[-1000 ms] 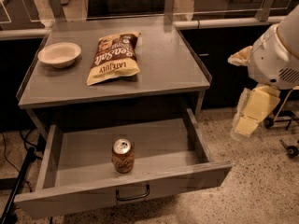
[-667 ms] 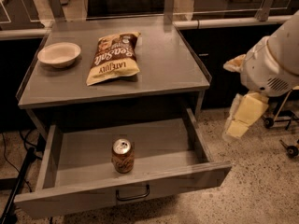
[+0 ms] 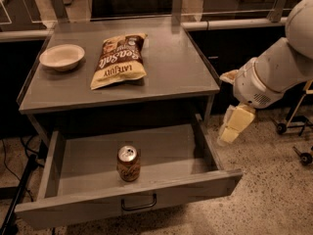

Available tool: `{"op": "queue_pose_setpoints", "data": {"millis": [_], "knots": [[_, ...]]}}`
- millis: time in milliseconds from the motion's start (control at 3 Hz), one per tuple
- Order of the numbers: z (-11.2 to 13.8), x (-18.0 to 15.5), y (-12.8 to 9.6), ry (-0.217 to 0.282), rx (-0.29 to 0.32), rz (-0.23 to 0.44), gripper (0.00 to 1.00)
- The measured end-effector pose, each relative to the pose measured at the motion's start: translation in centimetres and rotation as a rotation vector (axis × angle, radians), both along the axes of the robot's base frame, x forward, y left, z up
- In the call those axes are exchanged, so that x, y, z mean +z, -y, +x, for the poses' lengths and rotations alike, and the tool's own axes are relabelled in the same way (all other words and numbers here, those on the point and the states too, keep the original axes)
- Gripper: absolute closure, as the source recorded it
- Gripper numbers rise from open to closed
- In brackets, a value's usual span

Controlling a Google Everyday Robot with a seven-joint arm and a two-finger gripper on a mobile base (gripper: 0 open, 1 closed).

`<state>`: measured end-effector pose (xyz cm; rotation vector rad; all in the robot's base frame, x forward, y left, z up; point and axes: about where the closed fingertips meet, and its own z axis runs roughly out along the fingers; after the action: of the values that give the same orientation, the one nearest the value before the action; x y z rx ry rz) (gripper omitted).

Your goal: Pick orange can from top drawer and place on counter

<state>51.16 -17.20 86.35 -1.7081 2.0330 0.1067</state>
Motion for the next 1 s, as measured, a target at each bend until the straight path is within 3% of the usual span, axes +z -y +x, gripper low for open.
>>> {"op": "queue_pose_setpoints", "data": {"millis": [333, 667, 1000], "knots": [[-0.3, -1.2, -0.7, -0.005, 0.006, 0.075, 0.0], [0.3, -2.9, -3.2, 0.013, 0.038, 0.18, 0.0], [0.9, -4.2, -5.8, 0.024, 0.078, 0.238, 0.0]]}}
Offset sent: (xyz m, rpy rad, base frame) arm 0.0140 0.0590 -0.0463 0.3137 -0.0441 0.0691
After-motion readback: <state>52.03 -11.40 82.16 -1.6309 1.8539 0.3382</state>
